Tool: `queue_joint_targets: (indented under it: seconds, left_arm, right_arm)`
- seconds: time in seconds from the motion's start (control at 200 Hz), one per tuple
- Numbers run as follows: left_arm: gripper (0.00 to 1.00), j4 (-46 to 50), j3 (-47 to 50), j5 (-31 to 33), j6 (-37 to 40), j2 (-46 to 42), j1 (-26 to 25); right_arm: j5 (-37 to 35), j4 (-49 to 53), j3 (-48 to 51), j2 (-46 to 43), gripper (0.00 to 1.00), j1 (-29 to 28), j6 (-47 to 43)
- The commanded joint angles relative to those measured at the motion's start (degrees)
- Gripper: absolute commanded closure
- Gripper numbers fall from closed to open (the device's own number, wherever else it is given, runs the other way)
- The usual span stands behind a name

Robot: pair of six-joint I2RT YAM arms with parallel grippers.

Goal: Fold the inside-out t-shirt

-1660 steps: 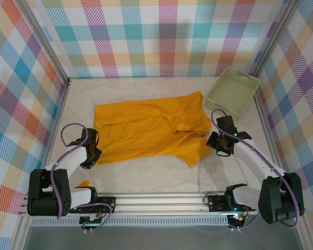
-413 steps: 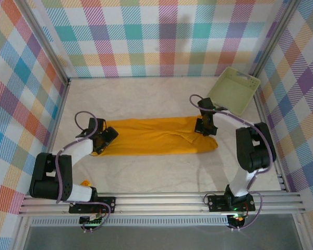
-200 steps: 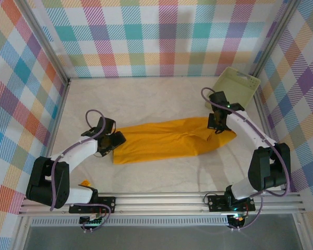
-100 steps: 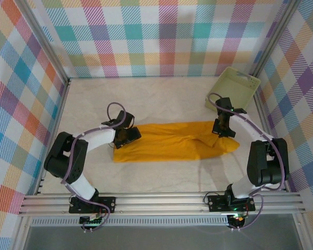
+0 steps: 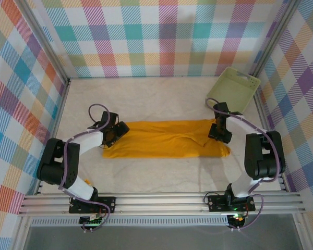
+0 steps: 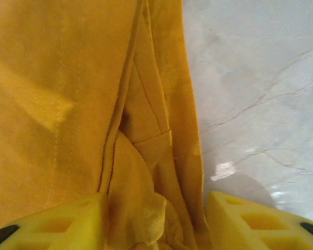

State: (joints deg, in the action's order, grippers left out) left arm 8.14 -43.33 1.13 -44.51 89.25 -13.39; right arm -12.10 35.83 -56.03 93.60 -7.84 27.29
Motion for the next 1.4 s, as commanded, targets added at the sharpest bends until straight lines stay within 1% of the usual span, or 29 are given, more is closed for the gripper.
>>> queue_joint_targets:
  seconds: [0.0,0.19,0.34,0.36,0.41,0.475,0.54,0.575,0.66,0.69,0.83,0.94,0.995,1.115,1.185,1.2,1.26,1.395]
  left_arm:
    - [0.12,8.3,4.4,2.1,-0.3,1.2,1.5]
    - [0.11,8.3,5.8,2.1,-0.5,0.0,2.3]
    - [0.12,8.3,6.7,1.4,-0.7,-0.8,2.5]
    - [0.12,6.4,6.8,1.2,-0.7,-0.8,2.5]
    - [0.12,6.0,7.2,0.8,-0.9,-1.0,2.4]
    - [0.11,5.9,7.8,0.9,-1.3,-1.7,2.5]
    - [0.12,5.8,8.8,1.4,-1.8,-3.0,2.5]
    - [0.11,5.7,9.4,1.8,-2.2,-3.7,2.5]
    - [0.11,5.6,10.8,2.6,-2.8,-5.3,2.5]
    - [0.12,5.5,11.1,2.8,-2.9,-5.7,2.5]
    - [0.11,5.5,11.9,3.2,-3.2,-6.1,2.5]
    - [0.11,6.1,12.3,3.5,-3.2,-7.3,2.4]
    - [0.11,6.6,12.7,3.9,-3.0,-8.2,2.4]
    - [0.11,7.2,12.6,4.0,-2.3,-9.5,1.3]
    - [0.11,7.3,11.5,4.7,-1.7,-9.8,-1.7]
    - [0.11,9.2,11.1,5.1,-1.7,-9.9,-2.4]
    - [0.11,10.8,9.9,6.7,-2.4,-9.9,-5.9]
    - [0.11,11.0,8.9,6.2,-5.0,-11.5,-10.9]
  right_arm:
    - [5.3,-1.9,0.0,1.2,0.43,0.3,0.4]
    - [1.8,-0.7,-1.0,3.6,0.34,0.3,0.3]
    - [2.2,-0.3,-2.0,5.9,0.33,0.0,0.2]
    - [2.2,-0.3,-2.1,6.3,0.32,-0.2,0.2]
    - [2.5,-0.2,-2.5,7.2,0.32,-0.4,0.3]
    - [3.3,-0.4,-3.1,8.5,0.35,-0.8,0.5]
    - [2.8,0.4,-3.9,9.8,0.34,-1.5,0.9]
    - [2.4,0.6,-4.1,10.0,0.38,-1.8,1.1]
    - [4.0,-0.3,-4.3,10.7,0.52,-2.4,1.3]
    - [4.9,-0.4,-4.8,11.5,0.53,-2.8,1.4]
    - [4.0,0.6,-7.3,13.5,0.68,-5.2,1.7]
    - [2.7,-0.5,-7.0,12.6,0.92,-5.2,1.4]
    - [1.8,-0.4,-6.7,11.1,1.0,-5.2,0.9]
    - [-1.1,0.1,-5.6,5.0,1.0,-5.3,-1.1]
    - [-4.0,2.0,-5.8,0.8,1.0,-5.7,-2.8]
    - [-5.3,2.6,-6.0,0.0,1.0,-5.9,-3.1]
    - [-10.2,5.2,-7.1,-2.9,1.0,-6.9,-4.4]
    - [-16.4,10.3,-9.9,-8.0,1.0,-9.2,-6.8]
